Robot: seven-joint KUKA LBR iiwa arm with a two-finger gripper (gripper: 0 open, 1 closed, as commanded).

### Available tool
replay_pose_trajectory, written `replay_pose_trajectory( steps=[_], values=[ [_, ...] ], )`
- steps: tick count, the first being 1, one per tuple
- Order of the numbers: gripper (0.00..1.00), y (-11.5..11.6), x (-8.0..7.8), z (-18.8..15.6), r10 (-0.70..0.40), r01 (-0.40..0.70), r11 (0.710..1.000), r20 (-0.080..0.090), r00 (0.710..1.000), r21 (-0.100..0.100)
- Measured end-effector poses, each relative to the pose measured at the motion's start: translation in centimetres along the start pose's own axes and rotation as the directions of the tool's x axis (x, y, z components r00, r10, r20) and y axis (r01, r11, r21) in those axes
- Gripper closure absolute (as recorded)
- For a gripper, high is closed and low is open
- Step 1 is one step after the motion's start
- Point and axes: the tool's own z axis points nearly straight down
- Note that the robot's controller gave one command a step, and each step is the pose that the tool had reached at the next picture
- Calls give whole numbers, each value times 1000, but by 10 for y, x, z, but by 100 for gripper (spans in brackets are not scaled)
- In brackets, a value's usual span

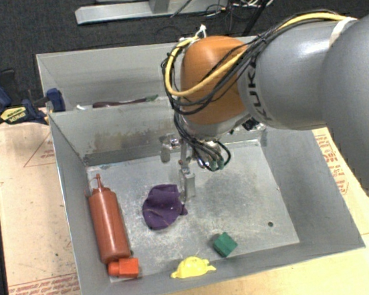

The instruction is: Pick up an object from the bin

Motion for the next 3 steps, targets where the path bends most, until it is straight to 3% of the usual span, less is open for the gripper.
replay_pose_trajectory(
  steps=[1,2,3],
  values=[
    [0,8,20,65,-114,114,993,1,993,-1],
    [0,10,25,75,-119,119,993,-5,993,-1],
    [100,14,10,69,-415,415,910,6,910,-1]
  ],
)
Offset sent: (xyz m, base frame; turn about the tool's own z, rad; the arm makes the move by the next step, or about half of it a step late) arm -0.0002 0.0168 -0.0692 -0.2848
